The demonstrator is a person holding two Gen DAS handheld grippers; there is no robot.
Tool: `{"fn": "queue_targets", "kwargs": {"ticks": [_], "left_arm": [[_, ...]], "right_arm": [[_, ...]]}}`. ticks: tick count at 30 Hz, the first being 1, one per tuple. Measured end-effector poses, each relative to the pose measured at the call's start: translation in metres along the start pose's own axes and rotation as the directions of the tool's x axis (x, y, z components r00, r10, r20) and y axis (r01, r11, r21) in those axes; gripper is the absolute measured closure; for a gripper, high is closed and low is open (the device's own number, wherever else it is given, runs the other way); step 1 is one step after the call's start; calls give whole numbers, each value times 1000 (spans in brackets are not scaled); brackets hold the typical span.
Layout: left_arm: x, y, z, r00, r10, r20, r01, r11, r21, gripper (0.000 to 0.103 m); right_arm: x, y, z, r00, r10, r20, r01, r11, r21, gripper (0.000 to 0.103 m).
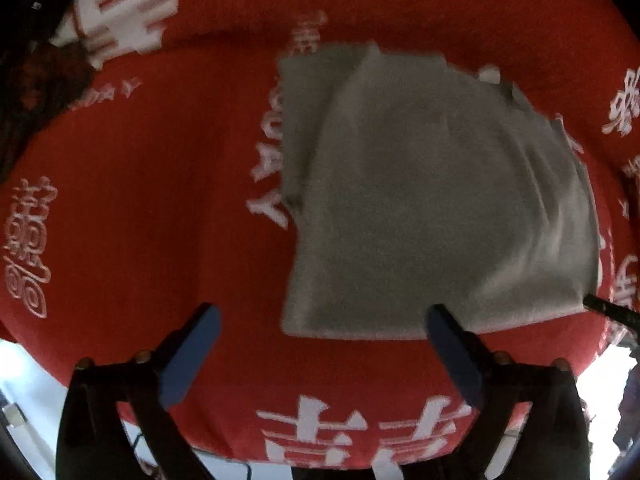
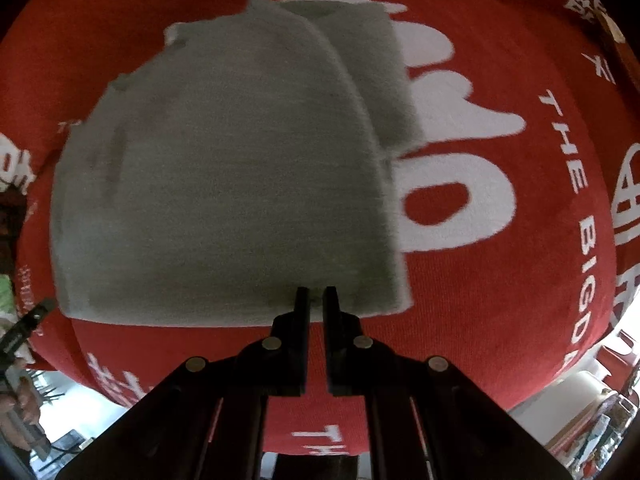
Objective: Fold small clothes
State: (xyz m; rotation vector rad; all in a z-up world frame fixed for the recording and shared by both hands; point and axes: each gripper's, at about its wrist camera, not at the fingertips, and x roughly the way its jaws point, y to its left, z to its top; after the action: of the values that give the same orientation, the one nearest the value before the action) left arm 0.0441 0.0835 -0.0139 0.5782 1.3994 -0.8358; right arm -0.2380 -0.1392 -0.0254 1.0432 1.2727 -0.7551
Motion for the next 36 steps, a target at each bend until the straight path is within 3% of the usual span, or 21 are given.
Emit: {"fn": "queue_targets", "kwargs": {"ticks": [1,3,4,8,11,13,16,18,23,25,30,33,34,36], "left_arm": [[0,-1,0,1000,-3,-5,3,1000,10,1],[0,0,0,1000,-4,-9,4,1000,5,1],[1,0,0,1000,-4,-14,4,1000,6,1],[0,2,-1,1000,5,-15,-5,1000,-7,1],[2,7,-1,1000,5,-19,-6,1000,-19,1],[4,10,-1,1000,6,-18,-7,1000,-20,1],[4,16,-2,1000,1,-19,-1,1000,-25,1],[5,19,-1,1000,-3,-24,2,1000,-30,1],[9,26,3,999,-7,-41,7,1000,-20,1],[9,26,4,999,3,-39,-3,1000,-4,1],[13,39,7,999,9,-47,-8,1000,8,1],[18,52,8,998,-6,-58,5,1000,-10,1],[20,56,8,998,-16,-66,14,1000,-18,1],[21,67,9,997,-32,-64,29,999,-46,1]], "right_arm": [[-1,6,-1,1000,13,0,-13,1000,-5,93],[-2,21,-3,999,44,1,-44,999,-22,77],[-3,27,-5,998,56,1,-56,998,-30,74],[1,57,-11,994,109,-24,-111,992,-68,70],[7,75,-15,988,146,-44,-150,985,-86,58],[8,83,-17,985,166,-52,-170,981,-92,56],[14,93,-21,978,196,-72,-201,977,-77,52],[16,99,-25,972,219,-80,-224,973,-59,44],[17,109,-33,964,250,-89,-255,966,-48,41],[18,115,-34,957,273,-93,-278,960,-44,33],[10,137,-14,948,318,-29,-319,946,-57,33],[10,161,18,941,339,16,-337,939,-63,36],[10,169,27,938,346,27,-343,936,-73,40],[13,189,45,942,332,47,-326,939,-107,68]]}}
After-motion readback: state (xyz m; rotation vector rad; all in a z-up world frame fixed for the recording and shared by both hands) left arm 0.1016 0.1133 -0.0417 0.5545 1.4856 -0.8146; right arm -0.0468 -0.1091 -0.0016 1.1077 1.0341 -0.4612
